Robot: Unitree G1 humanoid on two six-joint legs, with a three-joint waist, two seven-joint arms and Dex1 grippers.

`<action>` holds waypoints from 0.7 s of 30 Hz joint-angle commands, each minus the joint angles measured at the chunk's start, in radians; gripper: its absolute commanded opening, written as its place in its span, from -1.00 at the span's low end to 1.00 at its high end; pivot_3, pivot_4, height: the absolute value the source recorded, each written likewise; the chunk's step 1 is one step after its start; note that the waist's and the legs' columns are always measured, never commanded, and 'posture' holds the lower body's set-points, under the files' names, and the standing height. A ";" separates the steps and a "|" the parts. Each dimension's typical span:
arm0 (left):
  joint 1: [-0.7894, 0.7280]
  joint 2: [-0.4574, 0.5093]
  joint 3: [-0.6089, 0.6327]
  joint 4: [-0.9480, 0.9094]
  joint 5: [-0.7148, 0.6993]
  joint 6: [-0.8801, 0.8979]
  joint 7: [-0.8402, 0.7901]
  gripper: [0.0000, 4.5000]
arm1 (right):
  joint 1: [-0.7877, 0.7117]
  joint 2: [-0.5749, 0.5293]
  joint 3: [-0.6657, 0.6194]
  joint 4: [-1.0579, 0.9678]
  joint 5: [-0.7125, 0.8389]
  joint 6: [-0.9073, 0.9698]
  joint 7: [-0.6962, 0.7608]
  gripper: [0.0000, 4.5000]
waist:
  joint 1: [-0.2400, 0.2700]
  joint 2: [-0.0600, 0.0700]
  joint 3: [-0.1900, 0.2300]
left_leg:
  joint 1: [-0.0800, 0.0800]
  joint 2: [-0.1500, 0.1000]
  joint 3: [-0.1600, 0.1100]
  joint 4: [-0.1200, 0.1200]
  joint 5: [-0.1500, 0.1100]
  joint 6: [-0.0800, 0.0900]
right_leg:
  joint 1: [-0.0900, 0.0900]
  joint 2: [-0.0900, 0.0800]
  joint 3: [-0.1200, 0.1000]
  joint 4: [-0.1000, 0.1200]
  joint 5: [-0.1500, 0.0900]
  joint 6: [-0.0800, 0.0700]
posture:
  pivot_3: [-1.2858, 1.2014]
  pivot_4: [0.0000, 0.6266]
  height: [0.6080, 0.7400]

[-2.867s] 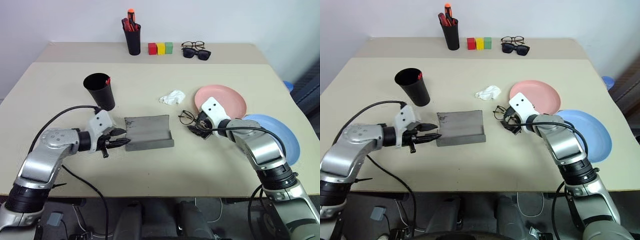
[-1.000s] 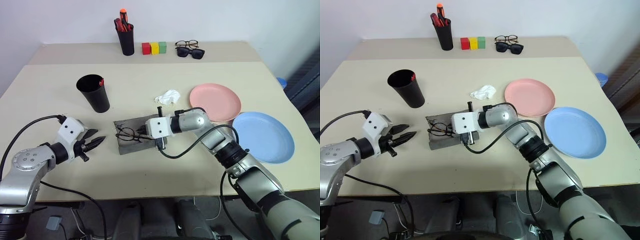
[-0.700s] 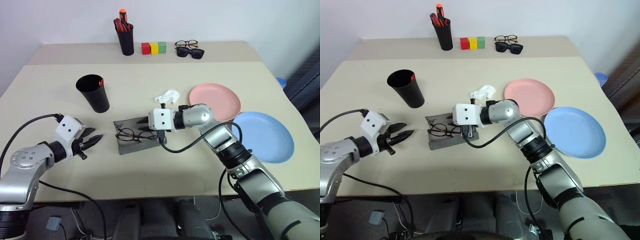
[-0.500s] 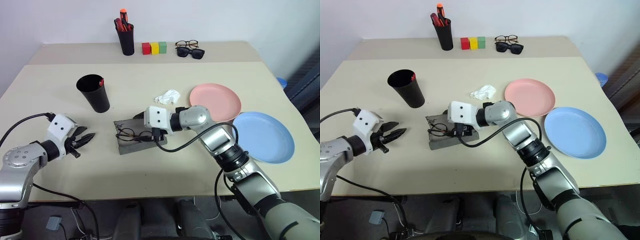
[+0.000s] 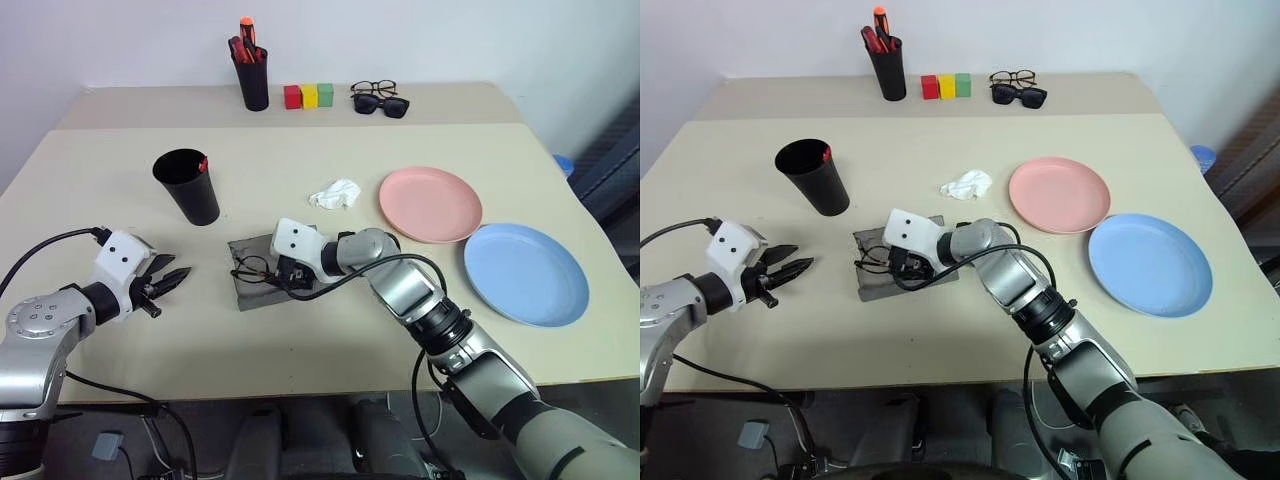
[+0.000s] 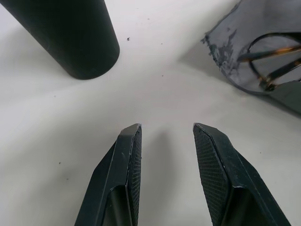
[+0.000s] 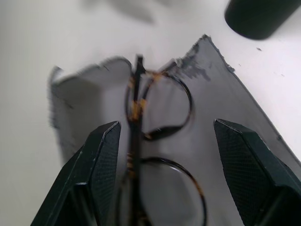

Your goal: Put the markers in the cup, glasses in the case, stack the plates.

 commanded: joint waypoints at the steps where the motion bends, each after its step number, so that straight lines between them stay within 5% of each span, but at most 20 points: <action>1: -0.005 -0.002 0.013 -0.034 -0.006 -0.011 0.004 -0.22 | 0.010 -0.009 0.032 -0.032 -0.026 -0.035 0.005 0.41 | 0.000 0.000 0.000 | 0.000 0.000 0.000 0.000 0.000 0.000 | 0.000 0.000 0.000 0.000 0.000 0.000 | 0.03 -0.52 1.00; 2: -0.005 -0.003 0.011 -0.035 -0.006 -0.011 0.004 -0.22 | 0.012 -0.013 0.039 -0.036 -0.036 -0.046 0.003 0.41 | 0.000 0.000 0.000 | 0.000 0.000 0.000 0.000 0.000 0.000 | 0.000 0.000 0.000 0.000 0.000 0.000 | 0.03 -0.52 1.00; 9: -0.022 -0.009 -0.002 -0.031 -0.004 -0.014 0.003 -0.22 | -0.002 -0.029 0.048 -0.035 -0.083 -0.099 -0.005 -0.99 | 0.000 0.000 0.000 | 0.000 0.000 0.000 0.000 0.000 0.000 | 0.000 0.000 0.000 0.000 0.000 0.000 | 0.03 -0.52 1.00; 21: -0.028 -0.023 -0.024 -0.034 0.000 -0.018 0.006 -0.22 | -0.030 -0.057 0.001 -0.058 -0.060 -0.172 0.041 -0.99 | 0.000 0.000 0.000 | 0.000 0.000 0.000 0.000 0.000 0.000 | 0.000 0.000 0.000 0.000 0.000 0.000 | 0.03 -0.52 1.00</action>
